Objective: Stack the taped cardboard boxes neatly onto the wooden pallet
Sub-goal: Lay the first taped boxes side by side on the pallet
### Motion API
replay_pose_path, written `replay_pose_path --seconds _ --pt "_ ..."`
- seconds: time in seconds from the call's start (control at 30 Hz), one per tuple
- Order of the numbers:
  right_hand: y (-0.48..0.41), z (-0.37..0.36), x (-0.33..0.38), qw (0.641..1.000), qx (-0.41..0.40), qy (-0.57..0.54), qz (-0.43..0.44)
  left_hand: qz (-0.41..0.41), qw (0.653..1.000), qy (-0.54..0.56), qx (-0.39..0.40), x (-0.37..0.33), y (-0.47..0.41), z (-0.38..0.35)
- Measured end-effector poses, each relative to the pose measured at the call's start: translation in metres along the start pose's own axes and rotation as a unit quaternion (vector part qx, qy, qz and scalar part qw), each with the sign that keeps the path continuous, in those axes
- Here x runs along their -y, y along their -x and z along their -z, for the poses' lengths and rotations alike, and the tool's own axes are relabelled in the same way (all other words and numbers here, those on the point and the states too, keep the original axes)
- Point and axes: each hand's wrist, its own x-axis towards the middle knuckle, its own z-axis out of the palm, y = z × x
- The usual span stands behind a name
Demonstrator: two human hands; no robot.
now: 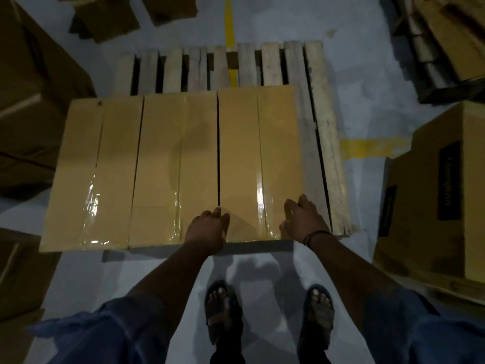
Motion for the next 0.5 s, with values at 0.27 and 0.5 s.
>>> replay_pose_path --seconds 0.27,0.5 --pt "-0.007 -0.003 0.005 0.986 0.005 -0.158 -0.055 -0.017 0.996 -0.043 0.08 0.006 -0.022 0.007" --pt "-0.024 -0.012 0.01 0.962 -0.072 -0.23 -0.124 -0.034 0.996 -0.039 0.071 0.012 -0.02 -0.013"
